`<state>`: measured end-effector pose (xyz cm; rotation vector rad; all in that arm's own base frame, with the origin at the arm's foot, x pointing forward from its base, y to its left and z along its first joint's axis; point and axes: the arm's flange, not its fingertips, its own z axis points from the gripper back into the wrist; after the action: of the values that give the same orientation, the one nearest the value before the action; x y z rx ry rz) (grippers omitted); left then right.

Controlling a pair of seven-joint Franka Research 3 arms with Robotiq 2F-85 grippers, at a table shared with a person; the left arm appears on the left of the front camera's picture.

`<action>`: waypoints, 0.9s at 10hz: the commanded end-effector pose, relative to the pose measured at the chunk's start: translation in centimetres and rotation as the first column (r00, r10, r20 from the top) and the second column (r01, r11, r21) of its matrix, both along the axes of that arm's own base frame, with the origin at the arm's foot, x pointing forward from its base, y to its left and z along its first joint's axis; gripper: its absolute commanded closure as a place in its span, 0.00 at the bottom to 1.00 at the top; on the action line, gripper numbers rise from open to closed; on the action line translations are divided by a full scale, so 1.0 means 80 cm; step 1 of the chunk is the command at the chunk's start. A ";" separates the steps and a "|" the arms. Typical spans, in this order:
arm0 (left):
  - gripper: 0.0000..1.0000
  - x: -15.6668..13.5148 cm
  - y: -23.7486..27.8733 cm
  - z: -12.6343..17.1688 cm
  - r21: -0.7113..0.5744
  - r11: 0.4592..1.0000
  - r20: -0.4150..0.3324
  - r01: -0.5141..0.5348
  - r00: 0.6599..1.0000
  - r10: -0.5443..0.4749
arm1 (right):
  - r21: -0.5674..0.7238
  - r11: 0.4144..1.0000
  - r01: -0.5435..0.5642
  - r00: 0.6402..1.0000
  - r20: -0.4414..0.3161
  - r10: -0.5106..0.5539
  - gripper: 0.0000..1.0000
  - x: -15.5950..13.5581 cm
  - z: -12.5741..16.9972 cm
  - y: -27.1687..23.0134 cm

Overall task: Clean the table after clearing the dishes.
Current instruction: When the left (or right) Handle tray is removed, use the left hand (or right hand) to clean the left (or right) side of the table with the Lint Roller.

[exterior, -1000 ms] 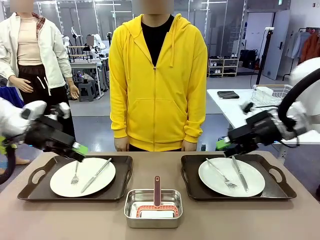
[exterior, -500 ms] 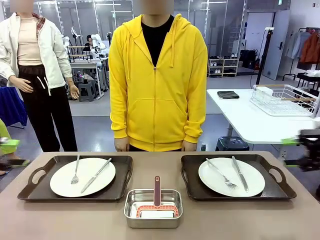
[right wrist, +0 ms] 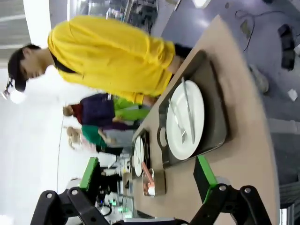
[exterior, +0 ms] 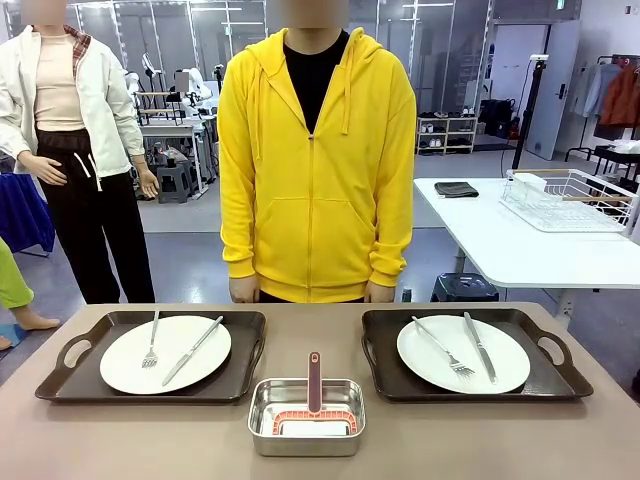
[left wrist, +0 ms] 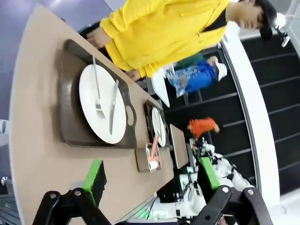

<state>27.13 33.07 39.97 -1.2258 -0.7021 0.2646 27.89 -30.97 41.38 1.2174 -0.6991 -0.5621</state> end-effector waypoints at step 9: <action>0.00 0.018 -0.014 -0.008 -0.003 0.999 0.000 0.047 0.999 -0.047 | 0.003 0.998 -0.070 0.997 -0.010 0.070 0.00 0.027 -0.006 0.021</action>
<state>28.79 31.62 39.18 -1.2462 -0.6561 0.2376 30.19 -29.10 40.77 1.2275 -0.6344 -0.5156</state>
